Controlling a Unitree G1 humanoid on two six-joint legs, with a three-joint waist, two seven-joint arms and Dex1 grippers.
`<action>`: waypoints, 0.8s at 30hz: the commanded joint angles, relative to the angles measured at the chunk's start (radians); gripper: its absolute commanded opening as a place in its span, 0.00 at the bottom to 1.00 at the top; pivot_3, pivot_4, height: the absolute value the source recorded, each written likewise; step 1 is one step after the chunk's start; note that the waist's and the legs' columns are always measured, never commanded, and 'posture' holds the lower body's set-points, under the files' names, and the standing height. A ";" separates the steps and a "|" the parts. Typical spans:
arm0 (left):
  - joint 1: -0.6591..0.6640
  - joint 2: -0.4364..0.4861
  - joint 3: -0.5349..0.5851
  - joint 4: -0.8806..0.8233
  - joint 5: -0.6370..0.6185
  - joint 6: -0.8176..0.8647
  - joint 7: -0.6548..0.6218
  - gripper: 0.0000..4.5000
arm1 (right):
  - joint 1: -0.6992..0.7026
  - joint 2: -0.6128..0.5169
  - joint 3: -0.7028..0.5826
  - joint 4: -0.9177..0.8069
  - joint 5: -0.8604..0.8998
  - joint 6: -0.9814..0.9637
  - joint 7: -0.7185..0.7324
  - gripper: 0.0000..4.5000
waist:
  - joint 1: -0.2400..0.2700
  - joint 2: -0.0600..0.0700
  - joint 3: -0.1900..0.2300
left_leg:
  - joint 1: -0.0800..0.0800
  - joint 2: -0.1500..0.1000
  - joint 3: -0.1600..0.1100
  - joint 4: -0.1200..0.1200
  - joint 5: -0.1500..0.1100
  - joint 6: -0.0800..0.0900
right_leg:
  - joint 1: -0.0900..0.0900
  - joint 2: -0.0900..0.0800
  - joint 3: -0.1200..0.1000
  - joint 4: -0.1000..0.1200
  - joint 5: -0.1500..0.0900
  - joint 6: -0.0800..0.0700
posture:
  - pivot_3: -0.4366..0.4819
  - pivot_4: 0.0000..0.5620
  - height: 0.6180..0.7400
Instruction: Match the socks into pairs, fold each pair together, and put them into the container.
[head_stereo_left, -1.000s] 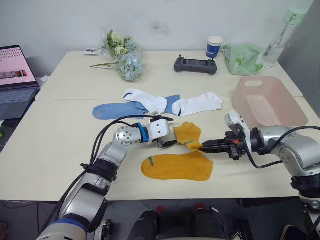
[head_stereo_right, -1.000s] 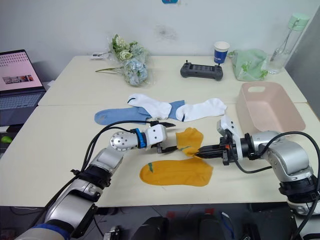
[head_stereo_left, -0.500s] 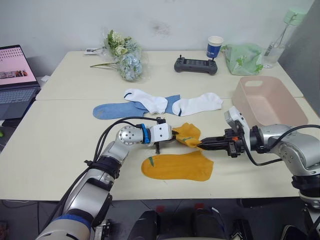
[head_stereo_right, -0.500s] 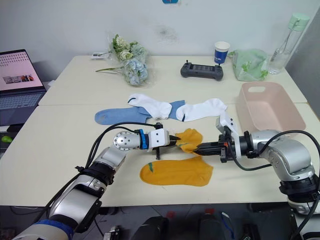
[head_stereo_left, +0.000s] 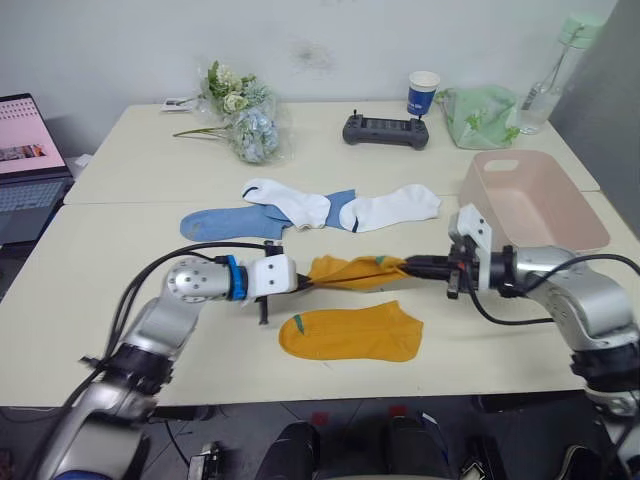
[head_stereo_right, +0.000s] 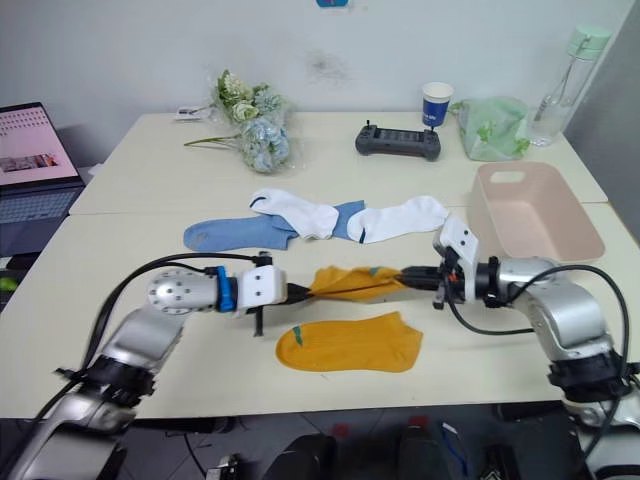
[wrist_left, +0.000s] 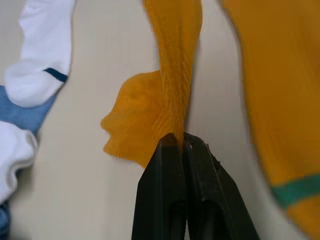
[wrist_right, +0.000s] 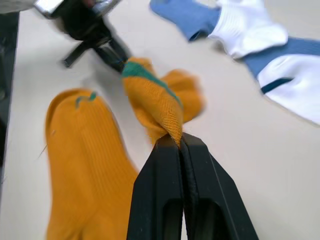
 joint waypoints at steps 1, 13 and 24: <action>-0.023 0.019 0.073 -0.225 -0.221 0.358 0.004 0.01 | -0.073 0.044 0.040 0.082 -0.060 -0.097 0.014 0.00 | 0.005 0.000 0.000 | 0.000 0.000 0.000 0.000 0.000 0.000 | 0.000 0.000 0.000 0.000 0.000 0.000 | 0.48 0.27 1.00; -0.066 -0.161 0.155 -0.259 -0.657 1.024 0.277 0.01 | -0.198 0.245 0.134 0.370 -0.188 -0.289 0.043 0.00 | -0.009 0.000 0.000 | 0.000 0.001 0.000 0.001 0.000 -0.001 | 0.001 0.001 -0.001 0.000 0.000 0.000 | 0.48 0.27 1.00; 0.041 -0.236 0.199 -0.259 -0.638 0.888 0.367 0.33 | -0.138 0.196 0.042 0.212 -0.168 -0.226 0.007 0.69 | -0.008 0.000 0.000 | 0.000 0.001 0.000 0.000 0.001 -0.001 | 0.000 0.001 0.001 0.000 0.000 0.000 | 0.48 0.27 1.00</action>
